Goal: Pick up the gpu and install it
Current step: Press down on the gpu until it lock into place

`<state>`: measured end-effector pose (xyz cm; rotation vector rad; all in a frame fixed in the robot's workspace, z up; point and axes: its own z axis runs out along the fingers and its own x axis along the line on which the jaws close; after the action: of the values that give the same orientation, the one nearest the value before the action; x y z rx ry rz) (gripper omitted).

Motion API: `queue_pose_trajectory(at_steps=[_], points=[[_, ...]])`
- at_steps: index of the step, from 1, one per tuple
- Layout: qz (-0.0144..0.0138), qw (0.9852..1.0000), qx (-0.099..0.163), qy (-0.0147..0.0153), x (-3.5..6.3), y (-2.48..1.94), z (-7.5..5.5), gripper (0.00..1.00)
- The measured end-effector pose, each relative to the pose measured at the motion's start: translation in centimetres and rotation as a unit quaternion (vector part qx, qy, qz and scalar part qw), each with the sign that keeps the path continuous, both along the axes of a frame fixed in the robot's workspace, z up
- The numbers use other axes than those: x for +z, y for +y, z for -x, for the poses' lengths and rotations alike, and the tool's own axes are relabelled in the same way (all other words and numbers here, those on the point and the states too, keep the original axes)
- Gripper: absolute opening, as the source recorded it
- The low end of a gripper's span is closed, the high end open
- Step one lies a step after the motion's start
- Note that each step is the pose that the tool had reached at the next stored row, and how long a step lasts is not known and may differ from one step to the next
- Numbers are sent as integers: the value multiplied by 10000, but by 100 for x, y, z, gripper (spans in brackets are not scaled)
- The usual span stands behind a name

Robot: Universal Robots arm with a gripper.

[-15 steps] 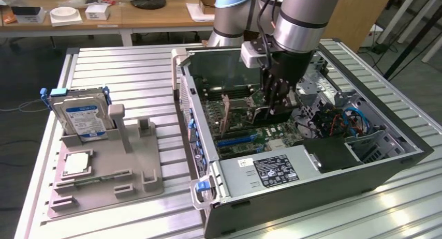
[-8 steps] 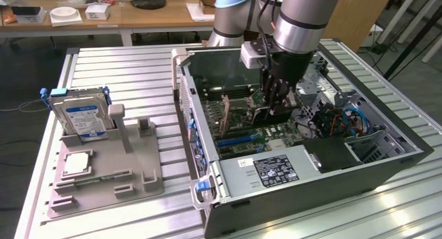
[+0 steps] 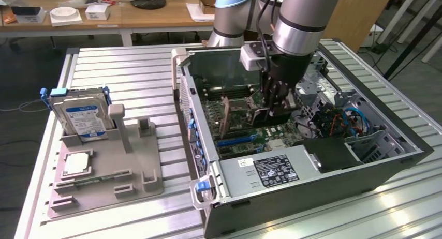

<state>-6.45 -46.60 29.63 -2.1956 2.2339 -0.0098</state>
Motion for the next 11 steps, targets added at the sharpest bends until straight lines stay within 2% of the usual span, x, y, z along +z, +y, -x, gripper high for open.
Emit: queue_pose_trajectory(at_steps=[11], points=[[1, 10000, 0, 0, -71, 0, 0, 26]])
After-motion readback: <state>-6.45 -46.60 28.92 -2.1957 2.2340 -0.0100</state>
